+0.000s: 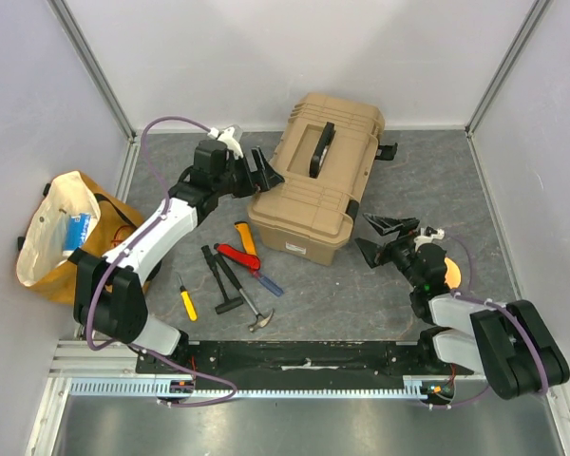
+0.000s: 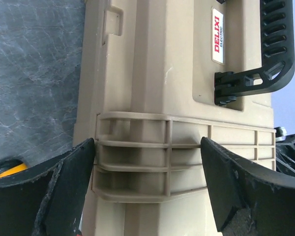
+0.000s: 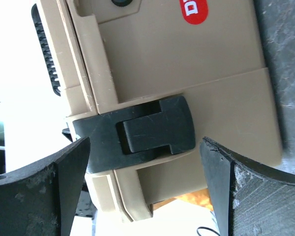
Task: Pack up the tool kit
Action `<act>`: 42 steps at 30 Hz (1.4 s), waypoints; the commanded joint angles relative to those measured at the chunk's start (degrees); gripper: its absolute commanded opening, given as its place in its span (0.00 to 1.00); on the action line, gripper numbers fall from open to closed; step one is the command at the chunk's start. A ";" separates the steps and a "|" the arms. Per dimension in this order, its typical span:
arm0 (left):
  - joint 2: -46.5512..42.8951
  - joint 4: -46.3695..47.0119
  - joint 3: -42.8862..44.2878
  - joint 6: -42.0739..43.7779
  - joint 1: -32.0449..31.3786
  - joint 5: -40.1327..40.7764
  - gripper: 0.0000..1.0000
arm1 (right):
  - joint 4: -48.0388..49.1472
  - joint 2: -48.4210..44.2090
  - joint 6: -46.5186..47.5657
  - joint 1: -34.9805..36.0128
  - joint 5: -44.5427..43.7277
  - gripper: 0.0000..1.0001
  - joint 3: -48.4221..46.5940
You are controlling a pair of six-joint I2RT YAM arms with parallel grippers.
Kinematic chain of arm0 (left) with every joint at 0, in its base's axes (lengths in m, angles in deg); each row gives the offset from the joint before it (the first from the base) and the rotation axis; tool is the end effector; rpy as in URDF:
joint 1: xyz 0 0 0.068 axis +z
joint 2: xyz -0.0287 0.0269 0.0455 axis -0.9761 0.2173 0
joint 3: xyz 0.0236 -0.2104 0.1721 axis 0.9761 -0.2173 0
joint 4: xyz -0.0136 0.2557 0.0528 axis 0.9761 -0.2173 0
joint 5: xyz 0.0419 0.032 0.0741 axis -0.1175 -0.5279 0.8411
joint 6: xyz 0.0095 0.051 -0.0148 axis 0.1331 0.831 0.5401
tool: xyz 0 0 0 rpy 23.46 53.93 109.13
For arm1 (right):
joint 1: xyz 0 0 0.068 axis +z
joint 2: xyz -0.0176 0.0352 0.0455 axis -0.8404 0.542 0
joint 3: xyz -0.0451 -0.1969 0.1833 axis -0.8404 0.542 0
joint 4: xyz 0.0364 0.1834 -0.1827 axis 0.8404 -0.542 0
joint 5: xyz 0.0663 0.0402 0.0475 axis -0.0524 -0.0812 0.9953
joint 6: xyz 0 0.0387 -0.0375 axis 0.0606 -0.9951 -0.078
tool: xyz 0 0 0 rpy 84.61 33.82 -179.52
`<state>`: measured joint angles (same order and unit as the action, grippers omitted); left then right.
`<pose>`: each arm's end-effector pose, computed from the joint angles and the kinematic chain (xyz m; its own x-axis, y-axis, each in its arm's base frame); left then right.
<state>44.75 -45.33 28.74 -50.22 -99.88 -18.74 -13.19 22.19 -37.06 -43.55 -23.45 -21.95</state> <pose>0.3158 -0.1409 0.3076 -0.6880 -0.2704 -0.6735 0.2624 0.7725 -0.5782 0.1869 0.0533 0.1567 -0.4243 0.8946 0.1405 0.1817 -0.0679 0.9810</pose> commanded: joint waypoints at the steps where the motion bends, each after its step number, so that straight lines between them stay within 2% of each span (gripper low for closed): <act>1: -0.26 5.89 -5.50 -11.39 -1.12 -13.59 0.90 | 14.85 4.92 -7.74 0.17 -1.30 0.98 0.58; 6: 1.93 15.66 -8.60 -19.75 -1.56 -20.46 0.85 | 21.55 10.64 -10.47 0.96 -0.43 0.98 -1.88; 13: 4.92 16.19 -4.74 -19.32 -1.73 -20.55 0.85 | 23.22 13.80 -9.33 1.31 0.72 0.98 -3.82; 19: 6.42 14.88 -2.71 -18.18 -1.91 -20.46 0.84 | 31.82 17.93 -7.23 1.31 1.42 0.98 -5.84; 20: 6.50 14.35 -2.45 -17.74 -1.82 -20.29 0.84 | 32.89 18.81 -6.79 1.23 1.77 0.96 -6.45; 25: 6.68 12.68 -2.00 -15.98 -1.82 -19.32 0.84 | 37.38 21.45 -4.68 1.31 2.91 0.65 -8.21; 27: 6.77 12.06 -1.83 -15.11 -1.82 -18.88 0.84 | 36.86 21.11 -3.89 1.31 2.82 0.57 -8.57; 33: 7.65 9.70 -1.30 -12.82 -1.73 -18.62 0.84 | 25.98 14.88 1.64 1.31 2.48 0.40 -10.67; 38: 7.91 8.55 -1.65 -11.33 -1.82 -18.44 0.84 | 7.81 7.50 9.46 1.31 1.33 0.34 -13.74; 42: 7.74 8.11 -1.83 -10.80 -1.73 -18.27 0.84 | -8.90 1.69 15.71 1.31 -1.38 0.33 -16.56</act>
<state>50.80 -33.07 26.53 -63.73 -98.25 -28.45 -16.08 30.78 -31.97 -45.41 -33.92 -30.06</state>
